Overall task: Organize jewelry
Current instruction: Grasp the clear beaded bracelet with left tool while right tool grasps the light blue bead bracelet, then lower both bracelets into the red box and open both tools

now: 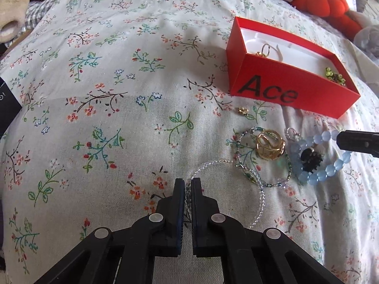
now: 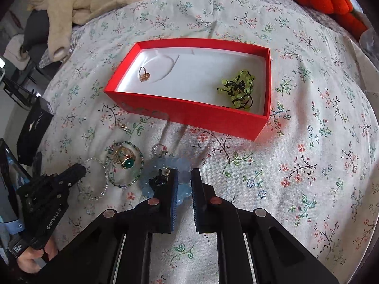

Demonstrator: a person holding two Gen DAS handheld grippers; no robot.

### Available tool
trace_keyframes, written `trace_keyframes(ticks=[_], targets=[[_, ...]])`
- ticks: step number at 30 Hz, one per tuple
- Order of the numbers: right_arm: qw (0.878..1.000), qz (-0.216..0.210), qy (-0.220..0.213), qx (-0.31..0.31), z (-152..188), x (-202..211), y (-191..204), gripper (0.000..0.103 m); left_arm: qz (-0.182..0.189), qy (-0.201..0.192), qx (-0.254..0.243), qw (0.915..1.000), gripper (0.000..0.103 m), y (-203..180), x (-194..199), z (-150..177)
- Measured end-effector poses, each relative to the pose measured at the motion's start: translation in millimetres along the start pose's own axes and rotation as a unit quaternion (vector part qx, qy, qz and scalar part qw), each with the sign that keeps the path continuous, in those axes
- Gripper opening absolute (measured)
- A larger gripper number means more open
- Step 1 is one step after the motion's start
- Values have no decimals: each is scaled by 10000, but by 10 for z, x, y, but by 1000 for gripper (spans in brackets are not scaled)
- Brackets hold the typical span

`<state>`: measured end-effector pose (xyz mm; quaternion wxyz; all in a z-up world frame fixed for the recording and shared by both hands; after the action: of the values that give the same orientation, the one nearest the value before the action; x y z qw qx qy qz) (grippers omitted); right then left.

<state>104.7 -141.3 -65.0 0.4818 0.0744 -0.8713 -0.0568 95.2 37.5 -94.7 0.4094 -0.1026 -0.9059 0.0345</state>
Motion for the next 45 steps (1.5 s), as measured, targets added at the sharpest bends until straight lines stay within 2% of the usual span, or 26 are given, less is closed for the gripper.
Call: trace_keyframes(ticks=[10, 20, 35, 45], targets=[[9991, -363, -238, 30, -42, 333, 163, 12, -35, -173, -153, 9997, 0, -121, 225, -138], [9973, -538, -486, -68, -152, 590, 181, 12, 39, -284, -256, 9993, 0, -298, 371, -288], [9945, -551, -798, -387, -347, 831, -42, 12, 189, -538, -375, 9977, 0, -560, 555, -711], [9901, -518, -1093, -709, -632, 968, -315, 12, 428, -612, -347, 9966, 0, -867, 472, -1084]])
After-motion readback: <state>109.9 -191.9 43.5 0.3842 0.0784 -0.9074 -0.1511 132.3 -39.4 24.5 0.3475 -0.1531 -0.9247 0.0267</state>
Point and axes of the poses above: each gripper's, at about its wrist camera, not at the fingertips, and x roughly against the way its jaws point, y to its left, z to its underside, the point moved 8 cm from there along -x, roughly the way its jaws point, and after that the axes turned 11 degrees about -y, right-handed, at the moved point
